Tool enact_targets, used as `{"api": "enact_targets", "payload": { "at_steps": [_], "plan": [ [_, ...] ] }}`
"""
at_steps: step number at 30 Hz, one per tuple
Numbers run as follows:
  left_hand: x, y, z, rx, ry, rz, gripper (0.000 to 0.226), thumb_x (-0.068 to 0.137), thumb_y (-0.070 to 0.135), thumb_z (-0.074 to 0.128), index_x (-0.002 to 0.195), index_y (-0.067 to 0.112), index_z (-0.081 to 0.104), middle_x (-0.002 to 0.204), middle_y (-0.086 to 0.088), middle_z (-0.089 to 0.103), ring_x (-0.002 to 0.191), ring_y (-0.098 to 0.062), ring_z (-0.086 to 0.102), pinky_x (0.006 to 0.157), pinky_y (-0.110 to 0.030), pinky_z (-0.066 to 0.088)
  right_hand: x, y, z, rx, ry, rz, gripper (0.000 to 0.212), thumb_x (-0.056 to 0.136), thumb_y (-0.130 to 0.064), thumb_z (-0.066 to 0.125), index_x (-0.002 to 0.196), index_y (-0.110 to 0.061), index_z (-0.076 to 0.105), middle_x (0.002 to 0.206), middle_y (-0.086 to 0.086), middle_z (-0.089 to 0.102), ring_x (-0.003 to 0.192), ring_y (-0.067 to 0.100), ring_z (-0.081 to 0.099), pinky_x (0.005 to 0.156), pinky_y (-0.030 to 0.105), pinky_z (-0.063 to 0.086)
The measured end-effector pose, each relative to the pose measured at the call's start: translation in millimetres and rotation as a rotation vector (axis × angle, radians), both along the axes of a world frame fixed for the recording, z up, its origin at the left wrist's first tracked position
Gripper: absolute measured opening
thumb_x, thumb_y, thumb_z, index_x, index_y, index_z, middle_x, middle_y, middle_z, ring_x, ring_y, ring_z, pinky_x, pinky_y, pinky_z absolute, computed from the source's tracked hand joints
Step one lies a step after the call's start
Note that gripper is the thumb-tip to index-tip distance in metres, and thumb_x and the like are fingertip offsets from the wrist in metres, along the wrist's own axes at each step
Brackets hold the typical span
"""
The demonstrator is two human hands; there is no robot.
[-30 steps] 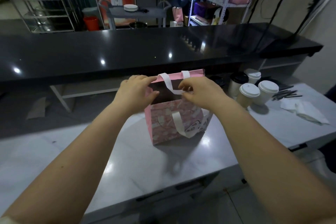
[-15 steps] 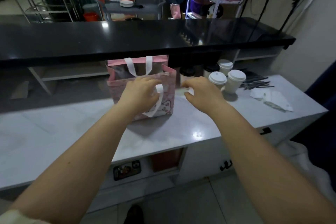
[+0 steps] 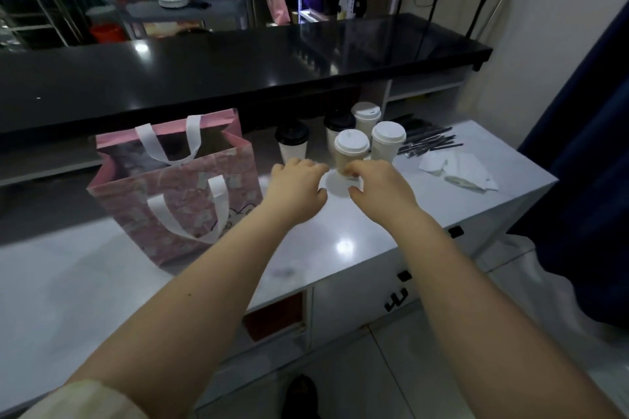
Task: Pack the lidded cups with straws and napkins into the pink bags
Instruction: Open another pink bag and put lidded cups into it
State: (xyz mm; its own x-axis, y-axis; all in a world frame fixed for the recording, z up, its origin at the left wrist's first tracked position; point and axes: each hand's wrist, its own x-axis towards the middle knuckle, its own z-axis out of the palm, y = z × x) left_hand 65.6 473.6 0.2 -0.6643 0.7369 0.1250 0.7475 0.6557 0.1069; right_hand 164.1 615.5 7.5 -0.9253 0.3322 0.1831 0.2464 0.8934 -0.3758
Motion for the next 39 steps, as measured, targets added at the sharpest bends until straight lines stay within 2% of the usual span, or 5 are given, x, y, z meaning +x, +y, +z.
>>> {"api": "enact_targets", "payload": {
  "at_steps": [5, 15, 21, 29, 39],
  "plan": [
    [-37.9, 39.9, -30.2, -0.022, -0.06, 0.023, 0.047, 0.092, 0.029, 0.049, 0.138, 0.022, 0.046, 0.133, -0.004, 0.053, 0.124, -0.028, 0.043, 0.097, -0.044, 0.032, -33.6, 30.7, -13.6, -0.009, -0.069, -0.062, 0.036, 0.089, -0.017, 0.06, 0.125, -0.021, 0.059, 0.124, -0.001, 0.059, 0.115, 0.021, 0.051, 0.086, 0.035, 0.047],
    [-107.9, 91.1, -65.9, 0.018, -0.124, 0.101, 0.044, 0.089, 0.037, 0.053, 0.129, 0.02, 0.052, 0.125, -0.004, 0.056, 0.12, -0.029, 0.044, 0.093, -0.045, 0.033, -100.7, 73.3, -50.3, -0.07, -0.182, -0.097, 0.046, 0.082, -0.02, 0.068, 0.127, -0.02, 0.056, 0.129, 0.001, 0.054, 0.12, 0.026, 0.045, 0.097, 0.042, 0.042],
    [-127.6, 107.7, -77.4, 0.07, -0.105, 0.195, 0.046, 0.085, 0.034, 0.055, 0.129, 0.023, 0.055, 0.124, -0.001, 0.059, 0.12, -0.027, 0.042, 0.097, -0.044, 0.029, -146.8, 107.9, -64.0, -0.054, -0.083, -0.132, 0.063, 0.08, -0.031, 0.069, 0.137, -0.023, 0.046, 0.144, 0.003, 0.034, 0.13, 0.029, 0.028, 0.103, 0.04, 0.035],
    [-128.0, 122.5, -86.2, 0.111, -0.095, 0.371, 0.046, 0.085, 0.03, 0.056, 0.131, 0.026, 0.055, 0.128, 0.003, 0.059, 0.119, -0.024, 0.042, 0.098, -0.042, 0.025, -182.5, 130.6, -82.0, 0.014, -0.207, -0.045, 0.075, 0.078, -0.036, 0.068, 0.143, -0.026, 0.032, 0.143, 0.01, 0.031, 0.124, 0.036, 0.033, 0.105, 0.041, 0.032],
    [-116.3, 131.6, -74.5, 0.118, -0.061, 0.526, 0.046, 0.085, 0.027, 0.056, 0.13, 0.023, 0.056, 0.123, 0.001, 0.061, 0.12, -0.025, 0.042, 0.098, -0.041, 0.023, -164.9, 137.7, -75.4, -0.083, -0.09, 0.206, 0.075, 0.076, -0.034, 0.07, 0.142, -0.031, 0.035, 0.143, 0.006, 0.028, 0.122, 0.032, 0.029, 0.1, 0.037, 0.032]
  ]
}}
